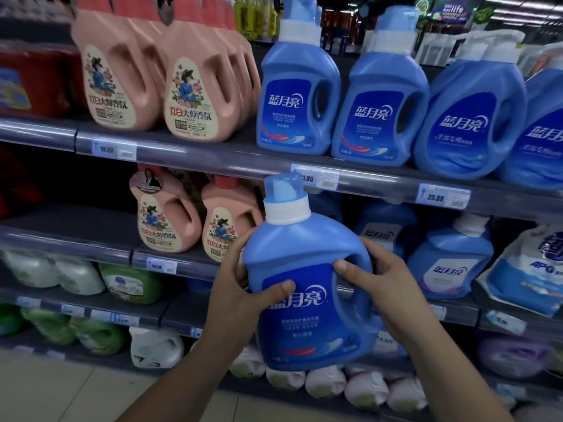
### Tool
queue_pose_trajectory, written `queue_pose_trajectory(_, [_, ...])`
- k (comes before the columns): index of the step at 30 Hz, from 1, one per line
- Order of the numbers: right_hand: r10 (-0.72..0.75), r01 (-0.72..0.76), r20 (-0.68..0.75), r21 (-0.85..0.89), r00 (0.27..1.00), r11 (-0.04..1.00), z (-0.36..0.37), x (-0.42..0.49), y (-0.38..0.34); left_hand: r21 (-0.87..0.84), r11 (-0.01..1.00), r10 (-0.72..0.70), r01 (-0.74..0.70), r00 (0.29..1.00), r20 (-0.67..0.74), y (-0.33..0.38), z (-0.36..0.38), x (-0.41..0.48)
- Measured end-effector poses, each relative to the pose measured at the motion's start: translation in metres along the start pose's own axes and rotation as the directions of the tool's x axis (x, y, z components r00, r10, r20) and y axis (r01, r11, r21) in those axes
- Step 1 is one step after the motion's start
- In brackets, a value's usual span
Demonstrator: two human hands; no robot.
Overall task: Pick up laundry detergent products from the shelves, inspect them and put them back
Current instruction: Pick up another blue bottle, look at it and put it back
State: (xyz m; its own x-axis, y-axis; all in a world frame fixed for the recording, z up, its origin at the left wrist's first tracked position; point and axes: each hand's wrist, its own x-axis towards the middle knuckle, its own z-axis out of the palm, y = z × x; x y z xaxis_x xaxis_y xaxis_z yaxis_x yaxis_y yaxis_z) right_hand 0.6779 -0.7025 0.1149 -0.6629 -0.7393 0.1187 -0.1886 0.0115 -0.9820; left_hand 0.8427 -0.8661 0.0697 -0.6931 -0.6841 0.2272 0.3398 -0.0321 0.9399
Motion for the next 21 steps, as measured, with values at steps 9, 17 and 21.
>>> queue_pose_trajectory(9, [-0.100,0.081,-0.048,-0.307,0.994,0.948,0.067,-0.005,-0.007,0.108,0.991,0.082,-0.075,0.994,-0.065,0.035,-0.026,0.013])
queue_pose_trajectory(17, [-0.111,0.104,-0.097,-0.075,0.989,0.992,0.080,0.012,-0.019,0.077,0.996,-0.057,0.048,0.992,0.113,0.057,-0.057,0.033])
queue_pose_trajectory(21, [-0.082,0.086,-0.026,0.214,0.996,0.973,0.072,0.027,-0.020,0.007,1.000,-0.012,0.010,0.962,0.271,0.068,-0.069,0.029])
